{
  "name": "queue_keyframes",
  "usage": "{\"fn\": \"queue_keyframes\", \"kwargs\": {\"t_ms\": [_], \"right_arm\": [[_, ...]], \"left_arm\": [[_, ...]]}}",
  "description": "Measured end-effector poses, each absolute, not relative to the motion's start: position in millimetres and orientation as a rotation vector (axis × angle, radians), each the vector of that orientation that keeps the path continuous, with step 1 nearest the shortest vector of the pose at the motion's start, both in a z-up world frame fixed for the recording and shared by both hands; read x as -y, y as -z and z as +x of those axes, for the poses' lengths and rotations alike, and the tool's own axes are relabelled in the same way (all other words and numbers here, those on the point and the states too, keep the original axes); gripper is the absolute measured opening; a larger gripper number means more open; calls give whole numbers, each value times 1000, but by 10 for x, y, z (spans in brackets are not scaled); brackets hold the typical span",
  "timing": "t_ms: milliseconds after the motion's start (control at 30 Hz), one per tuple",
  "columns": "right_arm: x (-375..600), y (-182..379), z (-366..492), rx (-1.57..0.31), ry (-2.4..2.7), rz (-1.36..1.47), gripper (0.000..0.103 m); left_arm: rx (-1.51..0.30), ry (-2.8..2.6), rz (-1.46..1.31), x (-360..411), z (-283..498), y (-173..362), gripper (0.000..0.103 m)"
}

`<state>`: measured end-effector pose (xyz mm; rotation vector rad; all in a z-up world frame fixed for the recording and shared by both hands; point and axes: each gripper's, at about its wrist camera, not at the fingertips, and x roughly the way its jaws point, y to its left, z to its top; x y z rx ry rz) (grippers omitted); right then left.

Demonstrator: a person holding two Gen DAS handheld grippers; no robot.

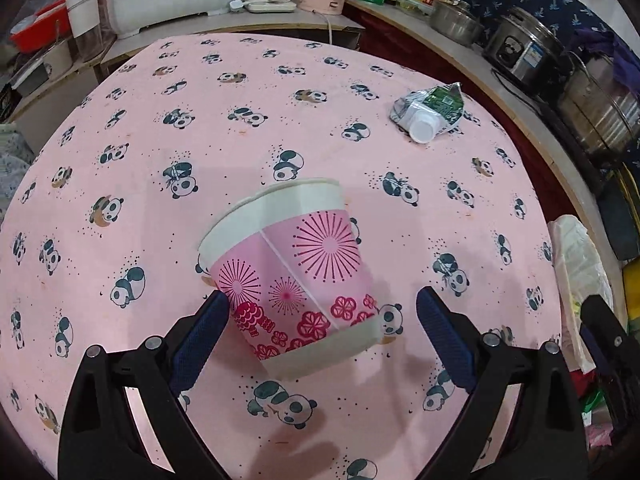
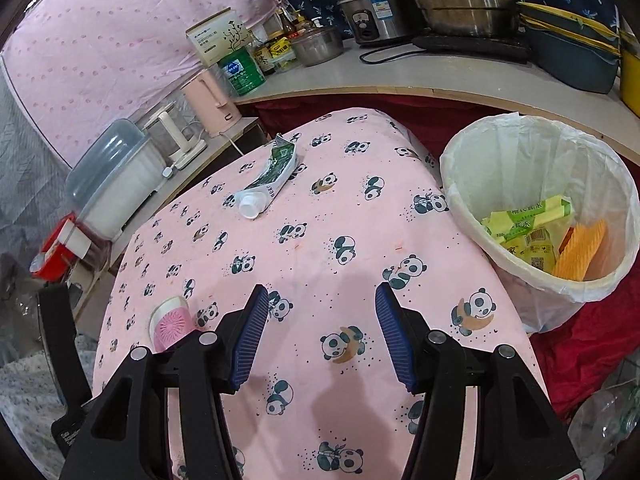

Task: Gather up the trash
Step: 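Grasp the pink paper cup on the table with the left tool, then lift the pink paper cup off the table with the left tool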

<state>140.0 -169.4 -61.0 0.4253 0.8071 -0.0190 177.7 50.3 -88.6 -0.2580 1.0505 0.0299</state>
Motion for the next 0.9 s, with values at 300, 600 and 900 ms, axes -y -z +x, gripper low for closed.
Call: {"fn": "queue_keyframes", "kwargs": {"t_ms": [300, 600, 900], "right_arm": [[1700, 693, 1545, -828, 14, 427, 55], [1558, 723, 1667, -843, -13, 406, 55], [1429, 677, 2050, -826, -27, 393, 55]], "left_arm": [[-1090, -11, -229, -445, 1910, 991, 61], [-1028, 35, -175, -383, 1913, 811, 60], [-970, 44, -174, -471, 2176, 592, 60]]}}
